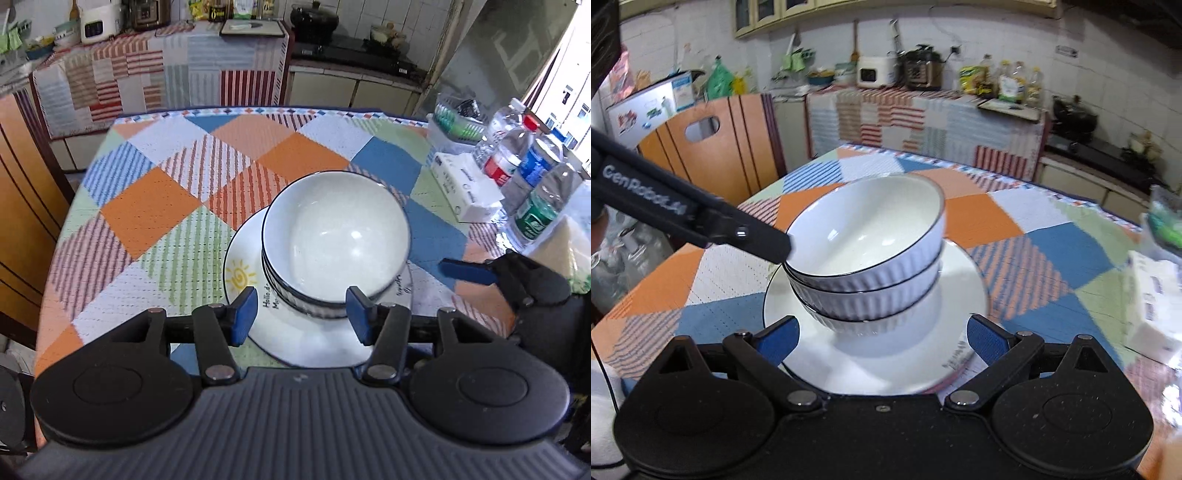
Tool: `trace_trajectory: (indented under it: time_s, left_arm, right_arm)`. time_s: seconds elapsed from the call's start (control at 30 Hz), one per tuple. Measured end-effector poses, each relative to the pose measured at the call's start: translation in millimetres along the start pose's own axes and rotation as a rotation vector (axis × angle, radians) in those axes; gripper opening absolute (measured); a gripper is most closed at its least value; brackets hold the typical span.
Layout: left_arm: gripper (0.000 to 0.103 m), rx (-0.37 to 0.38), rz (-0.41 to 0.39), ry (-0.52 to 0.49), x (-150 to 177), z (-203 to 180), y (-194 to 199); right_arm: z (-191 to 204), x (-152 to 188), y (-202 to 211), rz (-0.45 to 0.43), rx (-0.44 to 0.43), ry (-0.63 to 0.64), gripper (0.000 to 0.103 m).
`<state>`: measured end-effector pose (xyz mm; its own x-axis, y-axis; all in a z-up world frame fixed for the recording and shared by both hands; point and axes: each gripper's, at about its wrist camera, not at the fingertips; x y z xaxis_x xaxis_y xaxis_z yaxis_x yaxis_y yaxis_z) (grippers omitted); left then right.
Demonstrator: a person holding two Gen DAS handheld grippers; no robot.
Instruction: Organize plates and bowls
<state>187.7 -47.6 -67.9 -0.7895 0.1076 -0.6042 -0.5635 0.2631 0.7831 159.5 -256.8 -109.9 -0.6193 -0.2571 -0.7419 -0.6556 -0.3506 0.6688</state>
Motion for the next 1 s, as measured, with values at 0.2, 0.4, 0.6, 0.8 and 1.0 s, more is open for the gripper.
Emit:
trace_trajectory:
  time_s: [0.2,0.4,0.6,0.8,1.0]
  left_arm:
    - [0.058,-0.055,-0.027,-0.038,14,-12,44]
    - [0.061,-0.048,-0.003,-0.011,28,-11,77]
    - [0.064,-0.055,-0.002,-0.002,49,-10,100]
    - [0.069,-0.114,-0.033,0.001,64,-9,115]
    - [0.074,-0.140,-0.066,0.004,74,-9,122]
  right_arm:
    - [7,-7,47,-0.040,0.071,-0.009,0.099]
    - [16,-11,89,-0.053,0.126,-0.036,0.099]
    - [22,-9,125,-0.067,0.162,-0.070,0.099]
    - [30,0,152,-0.057,0.141,-0.116,0.099]
    - [47,10,161,-0.063,0.179,-0.057,0.100]
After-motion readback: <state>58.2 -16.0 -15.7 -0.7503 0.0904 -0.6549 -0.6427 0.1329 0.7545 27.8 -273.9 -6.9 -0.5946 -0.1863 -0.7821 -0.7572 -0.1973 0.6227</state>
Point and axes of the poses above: each gripper's, at about its wrist camera, not at the fingertips, and y roughly against the way its jaws point, z to its left, x to its underside, and after that the axes turned 1 degree about -x, right-handed
